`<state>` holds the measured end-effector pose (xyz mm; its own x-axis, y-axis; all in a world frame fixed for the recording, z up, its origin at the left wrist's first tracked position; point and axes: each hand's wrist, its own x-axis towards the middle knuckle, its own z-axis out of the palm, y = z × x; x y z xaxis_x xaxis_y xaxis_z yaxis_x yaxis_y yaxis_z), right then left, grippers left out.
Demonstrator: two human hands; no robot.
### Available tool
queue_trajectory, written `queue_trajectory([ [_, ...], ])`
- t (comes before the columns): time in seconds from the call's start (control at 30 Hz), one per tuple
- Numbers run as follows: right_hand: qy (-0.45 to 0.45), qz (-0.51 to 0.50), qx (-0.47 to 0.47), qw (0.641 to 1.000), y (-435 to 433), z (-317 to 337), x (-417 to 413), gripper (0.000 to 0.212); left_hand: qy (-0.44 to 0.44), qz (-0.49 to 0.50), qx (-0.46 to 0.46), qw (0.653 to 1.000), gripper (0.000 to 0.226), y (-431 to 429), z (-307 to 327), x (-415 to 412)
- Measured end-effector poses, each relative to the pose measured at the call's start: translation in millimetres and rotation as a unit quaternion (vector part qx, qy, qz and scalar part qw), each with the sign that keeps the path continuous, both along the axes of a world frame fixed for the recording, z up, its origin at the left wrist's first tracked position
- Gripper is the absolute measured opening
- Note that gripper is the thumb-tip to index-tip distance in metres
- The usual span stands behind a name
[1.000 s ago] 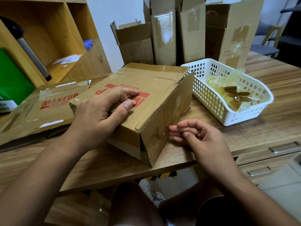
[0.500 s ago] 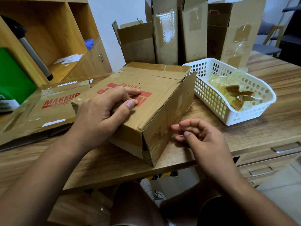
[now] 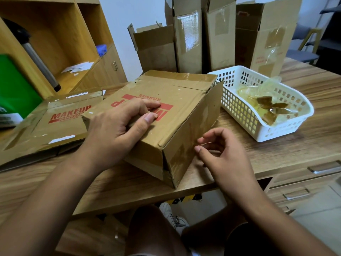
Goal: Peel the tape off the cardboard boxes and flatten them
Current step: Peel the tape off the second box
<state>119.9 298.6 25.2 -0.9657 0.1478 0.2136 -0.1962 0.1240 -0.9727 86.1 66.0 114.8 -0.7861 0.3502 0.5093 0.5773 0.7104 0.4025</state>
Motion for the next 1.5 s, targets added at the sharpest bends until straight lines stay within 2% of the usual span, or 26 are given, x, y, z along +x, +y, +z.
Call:
queue_trajectory([
  [0.2, 0.015, -0.031, 0.054, 0.998, -7, 1, -9, 0.025, -0.001, -0.001, 0.003, 1.000, 0.036, 1, 0, 0],
  [0.43, 0.007, 0.010, 0.038, 0.999, -6, -3, -5, 0.023, 0.002, 0.003, 0.001, 1.000, 0.038, 0, -1, -1],
  [0.63, 0.011, -0.008, 0.026, 1.000, -2, 0, -8, 0.031, 0.003, 0.005, -0.001, 1.000, 0.037, 1, -1, 1],
  [0.77, 0.016, -0.018, 0.039, 0.999, -7, -1, -8, 0.032, 0.001, 0.004, 0.002, 1.000, 0.038, 1, -2, 1],
  [0.97, 0.015, -0.040, 0.080, 0.996, -9, 1, -11, 0.023, 0.003, 0.002, 0.002, 1.000, 0.037, 0, -1, -1],
  [1.17, 0.015, -0.007, 0.051, 0.999, -8, 1, -3, 0.023, 0.009, 0.004, 0.000, 1.000, 0.035, 0, -2, -1],
  [1.33, 0.023, 0.072, -0.010, 0.997, 0, -5, 18, 0.035, 0.013, 0.003, -0.001, 1.000, 0.033, 2, -1, 0],
  [1.5, 0.005, 0.066, -0.006, 0.998, 3, -4, 17, 0.030, 0.010, 0.003, 0.003, 1.000, 0.035, 1, -1, 0],
])
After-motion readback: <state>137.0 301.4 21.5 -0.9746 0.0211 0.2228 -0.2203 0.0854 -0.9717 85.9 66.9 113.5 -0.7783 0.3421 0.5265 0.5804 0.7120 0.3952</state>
